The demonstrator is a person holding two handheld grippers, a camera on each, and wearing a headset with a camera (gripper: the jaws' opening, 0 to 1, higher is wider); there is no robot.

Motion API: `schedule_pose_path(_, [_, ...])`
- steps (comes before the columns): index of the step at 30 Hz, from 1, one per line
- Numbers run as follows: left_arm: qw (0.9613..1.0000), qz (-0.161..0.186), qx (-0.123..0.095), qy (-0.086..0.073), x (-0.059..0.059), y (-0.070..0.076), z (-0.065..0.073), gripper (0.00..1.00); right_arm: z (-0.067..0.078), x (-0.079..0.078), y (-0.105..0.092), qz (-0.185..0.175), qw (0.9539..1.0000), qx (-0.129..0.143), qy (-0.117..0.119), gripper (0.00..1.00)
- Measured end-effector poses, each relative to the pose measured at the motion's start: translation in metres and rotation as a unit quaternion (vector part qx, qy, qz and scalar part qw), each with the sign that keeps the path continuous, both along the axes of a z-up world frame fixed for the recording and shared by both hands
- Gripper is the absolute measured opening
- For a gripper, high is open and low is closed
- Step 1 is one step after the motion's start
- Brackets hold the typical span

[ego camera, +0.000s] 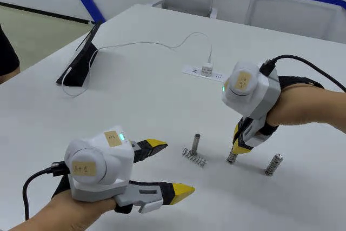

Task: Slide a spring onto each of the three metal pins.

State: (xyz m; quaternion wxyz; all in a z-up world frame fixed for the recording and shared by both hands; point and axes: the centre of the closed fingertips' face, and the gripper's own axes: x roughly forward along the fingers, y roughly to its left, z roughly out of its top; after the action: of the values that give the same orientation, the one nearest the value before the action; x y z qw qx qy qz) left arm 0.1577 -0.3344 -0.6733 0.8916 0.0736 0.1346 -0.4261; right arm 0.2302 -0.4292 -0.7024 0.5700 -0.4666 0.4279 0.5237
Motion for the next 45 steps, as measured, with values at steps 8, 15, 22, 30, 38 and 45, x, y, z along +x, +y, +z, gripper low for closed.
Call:
schedule_pose_path(8, [1.0000, 0.000, 0.000, -0.001, 0.000, 0.000, 0.001, 0.61, 0.000, -0.003, 0.000, -0.004, 0.9999, 0.009, 0.004, 0.18])
schedule_pose_path(15, [1.0000, 0.000, 0.000, -0.001, 0.000, 0.000, 0.001, 0.61, 0.013, -0.002, 0.003, -0.014, 0.9995, 0.027, -0.009, 0.19])
schedule_pose_path(22, [1.0000, 0.002, 0.000, -0.003, 0.001, 0.000, 0.002, 0.61, 0.028, -0.007, 0.026, -0.037, 0.9969, 0.068, -0.014, 0.19])
schedule_pose_path(30, [1.0000, 0.004, 0.000, -0.004, 0.000, 0.003, 0.003, 0.61, 0.012, -0.020, 0.045, -0.067, 0.9933, 0.094, 0.009, 0.17])
schedule_pose_path(38, [1.0000, 0.005, 0.002, -0.004, 0.000, 0.004, 0.002, 0.61, -0.006, -0.022, 0.056, -0.096, 0.9895, 0.108, 0.015, 0.16])
schedule_pose_path(45, [1.0000, 0.005, 0.002, -0.003, 0.001, 0.005, 0.002, 0.61, -0.015, -0.020, 0.060, -0.112, 0.9867, 0.116, 0.021, 0.14])
